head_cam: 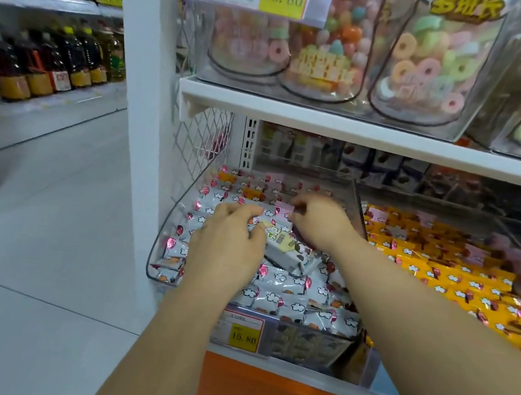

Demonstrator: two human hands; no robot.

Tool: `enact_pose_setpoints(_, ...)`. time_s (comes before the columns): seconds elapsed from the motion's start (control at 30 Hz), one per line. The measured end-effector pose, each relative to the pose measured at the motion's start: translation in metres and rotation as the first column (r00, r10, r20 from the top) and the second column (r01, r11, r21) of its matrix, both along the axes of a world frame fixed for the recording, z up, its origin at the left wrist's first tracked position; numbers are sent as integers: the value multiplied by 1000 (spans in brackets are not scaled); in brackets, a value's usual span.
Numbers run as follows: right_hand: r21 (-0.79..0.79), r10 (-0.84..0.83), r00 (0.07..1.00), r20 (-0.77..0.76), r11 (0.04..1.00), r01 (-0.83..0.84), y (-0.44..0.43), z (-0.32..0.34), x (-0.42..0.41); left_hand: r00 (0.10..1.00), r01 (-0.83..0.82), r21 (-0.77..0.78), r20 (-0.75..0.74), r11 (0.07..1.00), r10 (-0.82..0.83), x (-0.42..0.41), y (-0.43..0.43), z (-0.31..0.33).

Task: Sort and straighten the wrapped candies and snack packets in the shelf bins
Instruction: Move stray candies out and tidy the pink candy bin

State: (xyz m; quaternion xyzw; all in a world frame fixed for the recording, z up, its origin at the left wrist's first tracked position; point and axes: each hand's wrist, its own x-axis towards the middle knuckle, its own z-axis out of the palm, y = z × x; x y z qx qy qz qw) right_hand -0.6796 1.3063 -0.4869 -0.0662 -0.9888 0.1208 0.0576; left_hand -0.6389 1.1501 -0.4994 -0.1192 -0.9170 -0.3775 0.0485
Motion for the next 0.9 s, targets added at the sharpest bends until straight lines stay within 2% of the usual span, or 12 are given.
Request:
enact_pose_setpoints(0.17, 14, -28, 998, -64, 999, 29, 2, -5, -7, 1000, -19, 6, 9, 1000, 19, -1, 6, -2)
enact_pose_setpoints(0.33, 70, -14, 970, -241, 997, 32, -5, -8, -2, 1000, -18, 6, 6, 1000, 18, -2, 6, -4)
enact_pose_setpoints(0.57, -47, -28, 947, -320, 999, 14, -10, -3, 4, 1000, -19, -5, 1, 1000, 19, -1, 6, -4)
enact_pose_setpoints(0.67, -50, -33, 933, -360, 999, 16, -14, 1, 10, 1000, -18, 1, -2, 1000, 18, -1, 5, -4)
enact_pose_setpoints(0.77, -158, -35, 893, -449, 987, -41, -13, 6, 13, 1000, -12, -1, 3, 1000, 12, -1, 5, -4)
enact_pose_setpoints(0.83, -208, -44, 900, -434, 977, -53, -10, 8, 12, 1000, -12, -1, 2, 1000, 12, -2, 5, -4)
enact_pose_setpoints(0.9, -193, -39, 953, -299, 981, -21, -7, 6, 12, 1000, -11, -2, 7, 1000, 11, -2, 6, -4)
